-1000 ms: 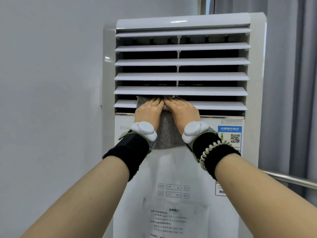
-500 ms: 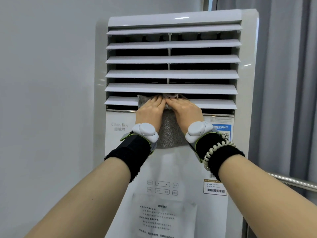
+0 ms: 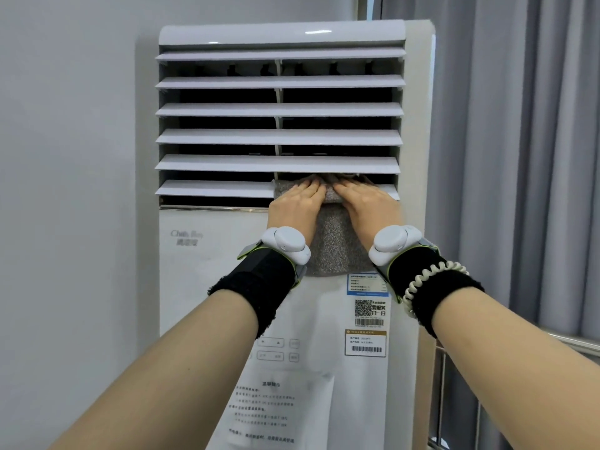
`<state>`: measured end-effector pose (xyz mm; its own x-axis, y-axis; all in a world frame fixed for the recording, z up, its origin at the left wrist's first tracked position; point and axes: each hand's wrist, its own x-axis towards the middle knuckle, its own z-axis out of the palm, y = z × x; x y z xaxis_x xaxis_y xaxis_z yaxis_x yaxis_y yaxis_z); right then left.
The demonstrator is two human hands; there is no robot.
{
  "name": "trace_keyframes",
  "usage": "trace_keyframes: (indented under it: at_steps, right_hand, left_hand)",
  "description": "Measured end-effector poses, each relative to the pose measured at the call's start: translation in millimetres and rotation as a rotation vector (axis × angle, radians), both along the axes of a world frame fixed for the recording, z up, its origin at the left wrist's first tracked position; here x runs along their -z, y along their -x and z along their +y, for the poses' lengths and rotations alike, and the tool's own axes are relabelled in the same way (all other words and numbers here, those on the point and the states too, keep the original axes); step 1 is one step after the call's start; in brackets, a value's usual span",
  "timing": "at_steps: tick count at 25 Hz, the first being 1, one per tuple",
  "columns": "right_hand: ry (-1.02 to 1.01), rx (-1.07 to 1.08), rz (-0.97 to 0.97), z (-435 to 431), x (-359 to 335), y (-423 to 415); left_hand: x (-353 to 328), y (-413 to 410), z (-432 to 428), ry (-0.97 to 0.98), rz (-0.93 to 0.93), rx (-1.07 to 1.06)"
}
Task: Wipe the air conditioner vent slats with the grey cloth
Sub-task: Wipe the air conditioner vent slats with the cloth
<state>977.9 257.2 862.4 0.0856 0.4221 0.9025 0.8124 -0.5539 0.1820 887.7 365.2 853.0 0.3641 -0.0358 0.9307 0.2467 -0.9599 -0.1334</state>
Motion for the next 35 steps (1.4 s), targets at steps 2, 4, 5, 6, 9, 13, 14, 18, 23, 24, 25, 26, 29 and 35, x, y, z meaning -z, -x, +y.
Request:
trace_keyframes:
  at_steps: [2, 4, 5, 6, 9, 13, 14, 18, 23, 24, 25, 26, 29, 35]
  right_hand:
    - [-0.048, 0.01, -0.044, -11.1, 0.5, -2.7]
    - [-0.094, 0.001, -0.09, -22.7, 1.1, -5.3]
    - [-0.1, 0.005, -0.103, -27.1, 1.7, -6.0]
    - [-0.103, 0.02, -0.117, -30.3, 2.1, -6.4]
    - [-0.115, 0.056, -0.167, -33.4, 3.6, -1.7]
    - [-0.124, 0.086, -0.178, -34.0, 4.8, 5.2]
    - [-0.128, 0.082, -0.126, -35.1, 5.3, 6.8]
    - [-0.062, 0.128, 0.1, -45.9, 8.9, 10.6]
    - [-0.018, 0.15, 0.133, -48.6, 3.0, 14.6]
    - [-0.013, 0.173, 0.132, -45.6, 0.6, 15.6]
    - [-0.01, 0.199, 0.131, -42.2, -1.9, 16.5]
    - [-0.009, 0.225, 0.134, -38.8, -5.0, 16.8]
    - [-0.005, 0.311, 0.155, -28.6, -11.7, 18.6]
    - [-0.003, 0.347, 0.141, -16.8, -9.5, 27.1]
  left_hand:
    - [-1.8, -8.3, -5.0, 0.006, 0.03, -0.019]
    - [-2.9, -17.6, -11.6, -0.012, 0.036, -0.022]
    - [-3.7, -21.4, -16.0, -0.013, 0.048, -0.02]
    - [-3.8, -24.9, -19.8, -0.009, 0.053, -0.017]
    - [-2.1, -30.8, -25.0, 0.003, 0.025, -0.001]
    - [-4.4, -30.2, -24.5, 0.006, 0.054, 0.002]
    - [-5.2, -27.8, -25.8, 0.006, 0.063, 0.006]
    - [-1.8, -15.5, -28.0, -0.017, 0.075, 0.035]
    - [-12.5, -10.5, -19.5, -0.083, 0.167, -0.038]
    - [-15.0, -9.9, -20.0, -0.1, 0.159, -0.064]
    - [-16.5, -10.1, -19.7, -0.113, 0.157, -0.082]
    - [-16.7, -11.5, -18.4, -0.126, 0.156, -0.095]
    - [-18.8, -12.9, -14.3, -0.134, 0.157, -0.094]
    - [-17.3, -7.7, 2.5, -0.145, 0.121, -0.026]
